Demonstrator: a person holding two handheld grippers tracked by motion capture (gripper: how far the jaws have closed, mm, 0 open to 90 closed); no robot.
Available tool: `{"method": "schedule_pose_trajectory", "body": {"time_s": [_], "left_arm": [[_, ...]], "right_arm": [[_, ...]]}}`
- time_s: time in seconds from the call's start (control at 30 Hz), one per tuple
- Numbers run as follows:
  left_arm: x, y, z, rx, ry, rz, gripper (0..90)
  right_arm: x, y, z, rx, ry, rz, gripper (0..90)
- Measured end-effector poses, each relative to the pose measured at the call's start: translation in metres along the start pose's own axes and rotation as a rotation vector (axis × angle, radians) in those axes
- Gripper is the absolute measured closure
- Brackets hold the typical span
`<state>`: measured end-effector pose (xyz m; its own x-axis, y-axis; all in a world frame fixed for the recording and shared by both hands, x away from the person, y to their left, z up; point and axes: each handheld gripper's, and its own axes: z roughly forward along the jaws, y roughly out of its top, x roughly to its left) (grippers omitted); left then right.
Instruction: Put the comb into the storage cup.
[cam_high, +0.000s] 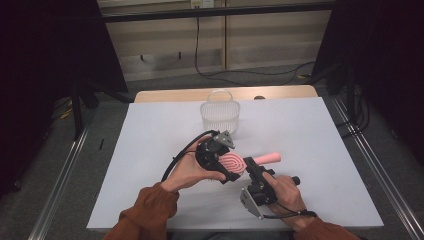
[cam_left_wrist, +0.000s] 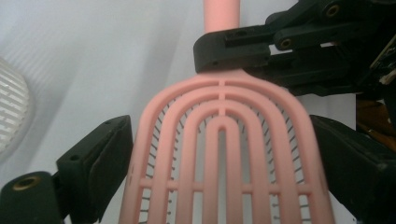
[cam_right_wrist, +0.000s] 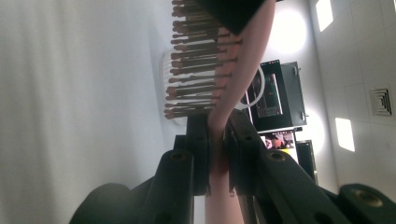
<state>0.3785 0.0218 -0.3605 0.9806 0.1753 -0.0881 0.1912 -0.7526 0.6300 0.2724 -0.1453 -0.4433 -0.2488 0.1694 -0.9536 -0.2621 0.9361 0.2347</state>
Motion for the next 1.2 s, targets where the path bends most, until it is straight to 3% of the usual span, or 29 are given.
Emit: {"method": "schedule_pose_trajectory", "body": {"time_s": [0.1, 0.33, 0.57, 0.7, 1.07, 1.2], "left_arm": [[0.001, -0.001, 0.0, -0.015, 0.001, -0.01, 7.1], [0.001, -0.004, -0.006, -0.048, 0.025, 0.008, 4.3], [0.001, -0.007, -0.012, -0.11, 0.04, 0.004, 4.6], [0.001, -0.01, -0.013, -0.121, 0.044, 0.016, 4.9], [0.003, -0.026, -0.02, -0.133, 0.116, 0.008, 5.1], [0.004, -0.029, -0.027, -0.166, 0.131, 0.002, 4.9]], "right_arm": [[-0.001, -0.001, 0.0, 0.008, -0.008, 0.012, 81.7], [-0.004, -0.004, -0.001, 0.019, -0.015, 0.017, 81.7], [-0.009, -0.008, -0.001, 0.034, -0.031, 0.025, 81.7], [-0.01, -0.01, -0.002, 0.046, -0.034, 0.043, 81.7], [-0.013, -0.012, -0.003, 0.057, -0.042, 0.064, 81.7], [-0.015, -0.015, -0.002, 0.071, -0.047, 0.082, 81.7]]}}
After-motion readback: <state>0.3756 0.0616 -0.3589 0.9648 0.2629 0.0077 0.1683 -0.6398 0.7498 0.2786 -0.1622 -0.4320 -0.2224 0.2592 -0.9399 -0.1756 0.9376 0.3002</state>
